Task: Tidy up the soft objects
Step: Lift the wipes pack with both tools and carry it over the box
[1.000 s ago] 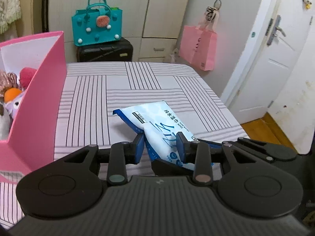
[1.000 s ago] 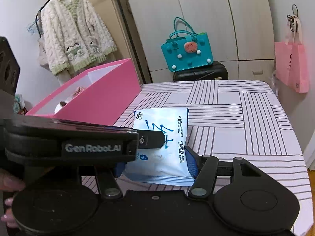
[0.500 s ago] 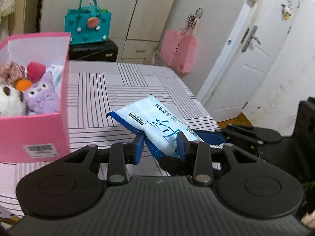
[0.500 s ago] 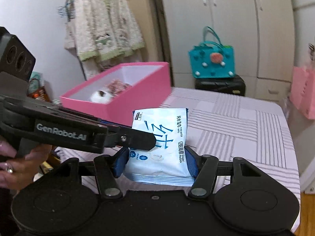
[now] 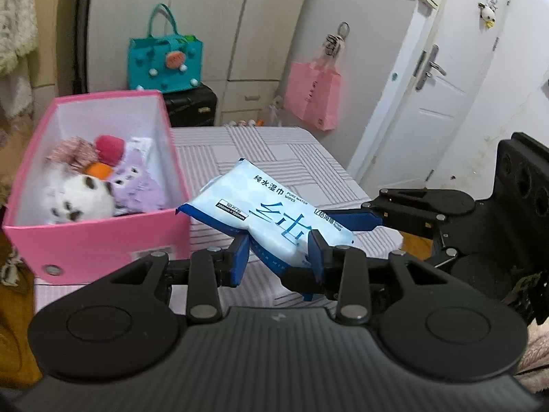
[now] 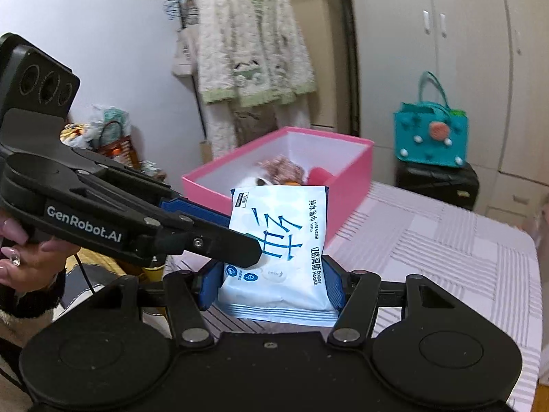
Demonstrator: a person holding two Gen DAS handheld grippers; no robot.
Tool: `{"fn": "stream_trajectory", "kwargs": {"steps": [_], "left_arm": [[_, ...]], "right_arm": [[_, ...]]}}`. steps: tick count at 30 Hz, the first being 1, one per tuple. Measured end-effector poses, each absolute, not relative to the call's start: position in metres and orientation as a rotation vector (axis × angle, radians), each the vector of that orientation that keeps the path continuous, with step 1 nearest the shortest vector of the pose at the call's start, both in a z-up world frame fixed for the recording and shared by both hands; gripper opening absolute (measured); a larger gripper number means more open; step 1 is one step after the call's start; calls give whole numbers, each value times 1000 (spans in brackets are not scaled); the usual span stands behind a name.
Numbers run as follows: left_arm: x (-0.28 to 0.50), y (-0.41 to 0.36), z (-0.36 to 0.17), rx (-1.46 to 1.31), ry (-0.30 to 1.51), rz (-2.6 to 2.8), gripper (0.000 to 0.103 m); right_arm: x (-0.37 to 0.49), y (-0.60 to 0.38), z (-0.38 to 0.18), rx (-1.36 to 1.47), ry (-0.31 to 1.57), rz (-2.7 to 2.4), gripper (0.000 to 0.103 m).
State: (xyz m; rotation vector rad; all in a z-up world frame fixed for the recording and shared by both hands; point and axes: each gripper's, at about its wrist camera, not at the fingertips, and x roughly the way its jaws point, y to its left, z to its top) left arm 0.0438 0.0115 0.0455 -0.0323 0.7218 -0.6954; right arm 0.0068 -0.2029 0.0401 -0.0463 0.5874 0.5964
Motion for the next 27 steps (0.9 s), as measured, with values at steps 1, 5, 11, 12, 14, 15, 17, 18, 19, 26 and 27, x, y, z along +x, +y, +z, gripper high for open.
{"fn": "stream_trajectory", "kwargs": {"steps": [1, 5, 11, 12, 14, 15, 17, 18, 19, 26, 27], "left_arm": [[43, 15, 47, -31, 715, -685, 35], [43, 33, 52, -28, 689, -645, 35], [59, 57, 62, -41, 645, -600, 35], [63, 60, 63, -46, 635, -590, 35], [73, 66, 65, -58, 618, -574, 35], [79, 68, 65, -69, 609, -564, 35], [95, 75, 65, -96, 592, -544, 35], [102, 77, 63, -106, 585, -536, 35], [111, 79, 62, -119, 579, -523, 35], [177, 88, 52, -193, 596, -477, 35], [187, 89, 50, -202, 609, -478, 35]], "right_arm": [[9, -199, 42, -48, 587, 607, 65], [24, -182, 49, -48, 597, 648, 65], [52, -156, 60, -72, 576, 667, 65], [58, -152, 62, -78, 571, 666, 65], [70, -144, 64, -92, 553, 660, 65], [77, -140, 65, -103, 541, 654, 65], [91, -132, 67, -121, 522, 640, 65], [98, -128, 69, -128, 515, 636, 65], [107, -124, 69, -136, 511, 632, 65], [173, -112, 63, -112, 578, 610, 63], [181, -111, 61, -108, 590, 606, 63]]}}
